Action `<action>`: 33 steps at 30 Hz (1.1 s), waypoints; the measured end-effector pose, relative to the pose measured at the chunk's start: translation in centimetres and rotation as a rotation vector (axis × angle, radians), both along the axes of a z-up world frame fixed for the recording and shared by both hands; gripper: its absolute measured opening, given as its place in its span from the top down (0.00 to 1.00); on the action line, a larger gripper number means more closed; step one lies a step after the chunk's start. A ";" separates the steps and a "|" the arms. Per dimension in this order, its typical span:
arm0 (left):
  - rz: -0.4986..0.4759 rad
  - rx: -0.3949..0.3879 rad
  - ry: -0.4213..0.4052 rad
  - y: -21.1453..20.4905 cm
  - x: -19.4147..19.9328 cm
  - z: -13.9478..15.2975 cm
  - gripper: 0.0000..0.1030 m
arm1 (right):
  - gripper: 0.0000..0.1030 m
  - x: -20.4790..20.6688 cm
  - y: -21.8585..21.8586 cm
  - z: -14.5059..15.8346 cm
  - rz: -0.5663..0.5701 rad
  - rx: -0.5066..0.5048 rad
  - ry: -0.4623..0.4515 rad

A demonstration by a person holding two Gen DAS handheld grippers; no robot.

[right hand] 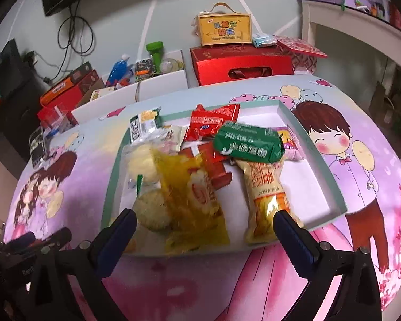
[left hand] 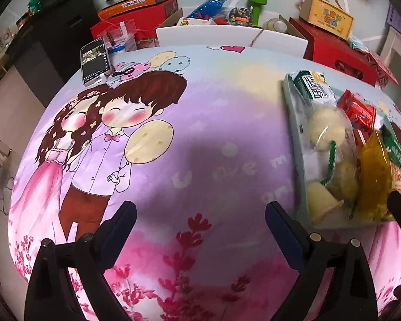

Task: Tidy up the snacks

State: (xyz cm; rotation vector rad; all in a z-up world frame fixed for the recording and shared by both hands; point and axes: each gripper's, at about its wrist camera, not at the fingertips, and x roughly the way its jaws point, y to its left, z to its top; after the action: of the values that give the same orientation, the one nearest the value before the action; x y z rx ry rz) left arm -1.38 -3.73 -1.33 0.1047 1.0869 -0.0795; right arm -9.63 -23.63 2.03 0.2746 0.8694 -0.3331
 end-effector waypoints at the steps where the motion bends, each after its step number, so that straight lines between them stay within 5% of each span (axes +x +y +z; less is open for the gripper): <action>1: -0.005 0.005 0.001 0.0 -0.1 0.0 0.06 | 0.00 0.0 0.2 -0.2 0.005 0.000 0.006; 33: -0.022 0.023 -0.021 0.5 -0.8 1.9 0.06 | 0.00 0.1 2.0 0.0 0.043 -0.059 0.015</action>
State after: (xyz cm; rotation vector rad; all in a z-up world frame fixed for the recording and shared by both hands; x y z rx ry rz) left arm -2.22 -3.20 0.58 0.1377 1.0657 -0.0856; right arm -9.56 -21.65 2.01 0.1985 0.8780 -0.3211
